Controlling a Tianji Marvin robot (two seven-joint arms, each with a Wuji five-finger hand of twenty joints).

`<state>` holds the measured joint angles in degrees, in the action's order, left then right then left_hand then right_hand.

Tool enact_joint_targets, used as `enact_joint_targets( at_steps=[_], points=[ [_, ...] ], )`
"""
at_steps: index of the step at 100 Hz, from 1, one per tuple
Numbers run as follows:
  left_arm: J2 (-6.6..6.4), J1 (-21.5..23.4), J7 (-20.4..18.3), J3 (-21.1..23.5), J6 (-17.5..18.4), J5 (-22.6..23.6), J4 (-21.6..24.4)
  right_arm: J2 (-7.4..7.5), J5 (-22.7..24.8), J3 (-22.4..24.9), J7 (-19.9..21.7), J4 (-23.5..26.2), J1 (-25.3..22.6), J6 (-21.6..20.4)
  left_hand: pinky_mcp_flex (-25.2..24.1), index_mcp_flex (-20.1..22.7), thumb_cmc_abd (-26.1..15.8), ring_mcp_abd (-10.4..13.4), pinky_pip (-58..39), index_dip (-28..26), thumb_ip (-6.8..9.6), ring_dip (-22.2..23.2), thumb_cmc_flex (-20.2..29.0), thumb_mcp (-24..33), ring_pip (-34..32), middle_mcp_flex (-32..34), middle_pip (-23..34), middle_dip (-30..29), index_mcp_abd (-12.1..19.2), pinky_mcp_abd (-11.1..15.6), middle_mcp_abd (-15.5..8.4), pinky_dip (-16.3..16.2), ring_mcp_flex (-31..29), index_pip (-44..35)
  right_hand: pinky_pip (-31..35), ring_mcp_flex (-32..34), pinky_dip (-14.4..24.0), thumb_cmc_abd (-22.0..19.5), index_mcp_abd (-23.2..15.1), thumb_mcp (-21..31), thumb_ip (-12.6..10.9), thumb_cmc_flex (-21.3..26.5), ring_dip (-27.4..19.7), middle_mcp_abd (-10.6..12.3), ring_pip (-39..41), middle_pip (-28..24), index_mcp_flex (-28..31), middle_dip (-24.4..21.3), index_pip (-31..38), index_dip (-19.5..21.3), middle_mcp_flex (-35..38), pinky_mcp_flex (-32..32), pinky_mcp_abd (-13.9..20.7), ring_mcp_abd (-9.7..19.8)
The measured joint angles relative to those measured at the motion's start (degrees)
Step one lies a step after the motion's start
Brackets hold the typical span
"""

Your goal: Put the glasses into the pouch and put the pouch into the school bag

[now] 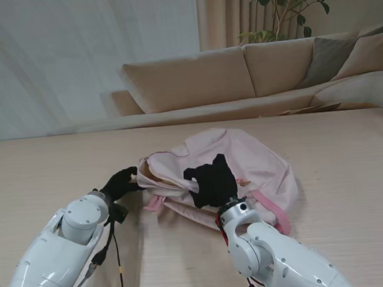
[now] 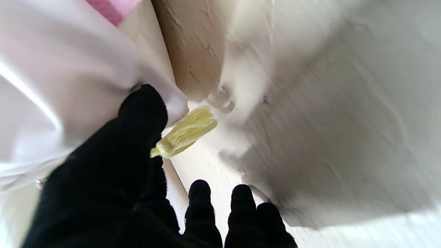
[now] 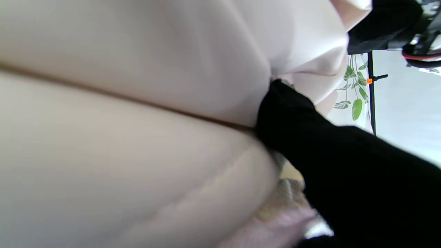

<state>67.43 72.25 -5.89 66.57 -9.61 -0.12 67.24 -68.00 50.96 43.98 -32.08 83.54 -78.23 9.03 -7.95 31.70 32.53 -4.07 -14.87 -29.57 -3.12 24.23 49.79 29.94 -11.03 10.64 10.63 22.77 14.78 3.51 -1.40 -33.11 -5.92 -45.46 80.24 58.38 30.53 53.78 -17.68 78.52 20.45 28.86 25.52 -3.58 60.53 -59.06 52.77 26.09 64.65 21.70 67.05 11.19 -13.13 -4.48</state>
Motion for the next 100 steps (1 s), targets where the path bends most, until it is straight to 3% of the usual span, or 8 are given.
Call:
enact_joint_targets(
  at_steps=[5,22,43,60,73,83,100],
  points=[
    [0.03,0.7,0.0,0.4,0.0,0.0,0.7,-0.17,-0.1,-0.5,-0.4,-0.9,0.8,0.5,0.0,2.0,-1.4,0.0,1.3,-0.2,0.00,0.0,2.4,-3.8,0.0,0.3,1.3,-0.6,0.2,0.0,-0.1,-0.2,0.0,-1.0,0.0,0.0,0.0,0.0,-0.4,0.0,0.0,0.0,0.0,0.0,0.0,0.0,0.0,0.0,0.0,0.0,0.0,0.0,0.0,0.0],
    [-0.04,4.3,0.0,2.1,-0.7,-1.4,4.6,-1.05,-0.8,-1.7,-1.5,-4.4,3.6,2.4,-0.2,5.0,-4.7,0.0,7.5,-0.7,0.06,-0.2,3.3,-6.9,0.8,1.0,2.4,-2.2,0.2,0.0,-0.1,-0.3,0.0,-1.4,0.6,-0.5,0.0,0.0,-1.0,0.5,0.0,0.0,0.0,0.0,0.1,-0.3,0.0,0.0,0.0,0.2,-0.2,0.0,0.0,0.0],
    [-0.20,8.2,0.7,3.2,-0.7,-3.6,8.8,-2.47,-3.0,-2.9,-3.7,-8.7,6.4,4.9,-0.3,7.6,-7.3,0.8,10.8,-0.8,0.07,-0.6,3.3,-9.9,2.1,1.0,4.2,-2.7,-2.6,0.0,-0.2,-0.3,0.7,-1.4,1.4,-0.6,0.7,0.4,-1.0,1.5,-0.1,0.0,0.0,0.0,0.7,-0.7,0.0,0.0,0.0,0.2,-0.2,0.0,0.0,0.1],
    [-0.20,12.4,2.5,4.3,-0.8,-4.3,13.6,-3.53,-3.8,-3.8,-5.6,-11.7,8.2,6.1,1.2,8.7,-8.4,0.8,11.0,-5.7,0.12,-0.7,3.2,-11.2,2.1,1.3,7.2,-2.7,-5.2,-4.0,-0.1,-0.3,0.7,-2.2,2.1,-0.9,1.2,0.6,-1.0,2.1,-0.3,0.0,0.0,0.0,1.4,-2.0,0.0,0.0,0.2,0.2,-0.9,0.7,0.2,0.1],
    [0.13,15.7,4.8,5.5,-1.3,-4.4,17.1,-4.14,-4.3,-4.0,-6.8,-13.0,9.1,6.6,1.8,12.0,-8.5,0.6,8.9,-10.1,0.21,-0.7,0.3,-11.1,2.1,4.9,9.0,-2.8,-7.5,-6.7,1.1,-1.5,0.6,-2.0,2.2,-0.9,1.5,0.6,-1.2,2.2,-0.4,0.0,0.0,0.0,2.0,-2.1,0.0,-0.1,0.3,0.1,-0.9,1.5,0.3,0.1],
    [0.56,17.8,5.5,7.0,-2.1,-7.3,19.2,-4.78,-5.2,-4.2,-7.6,-14.0,9.7,7.4,1.8,14.3,-8.9,0.5,8.9,-12.4,0.21,-0.7,-2.0,-11.0,0.9,7.3,9.4,-2.8,-9.0,-6.8,2.3,-2.0,0.6,-1.9,2.3,-1.1,1.5,0.6,-1.5,2.2,-0.4,0.0,0.0,0.0,2.2,-2.8,0.0,-0.7,0.4,0.0,-1.8,2.0,0.4,0.1],
    [0.70,20.0,6.1,8.3,-2.1,-5.1,20.8,-5.89,-6.5,-4.0,-9.3,-15.2,10.2,8.4,2.7,15.6,-9.7,-0.3,5.9,-15.2,0.21,-0.7,-4.7,-10.4,-0.2,7.9,9.4,-2.8,-10.5,-7.3,3.2,-4.6,0.6,-1.9,2.8,-2.1,1.6,0.9,-2.4,2.2,-0.3,0.0,0.0,0.0,3.4,-3.7,-0.2,-1.4,1.0,-0.7,-2.5,2.9,0.7,0.1]
  ],
)
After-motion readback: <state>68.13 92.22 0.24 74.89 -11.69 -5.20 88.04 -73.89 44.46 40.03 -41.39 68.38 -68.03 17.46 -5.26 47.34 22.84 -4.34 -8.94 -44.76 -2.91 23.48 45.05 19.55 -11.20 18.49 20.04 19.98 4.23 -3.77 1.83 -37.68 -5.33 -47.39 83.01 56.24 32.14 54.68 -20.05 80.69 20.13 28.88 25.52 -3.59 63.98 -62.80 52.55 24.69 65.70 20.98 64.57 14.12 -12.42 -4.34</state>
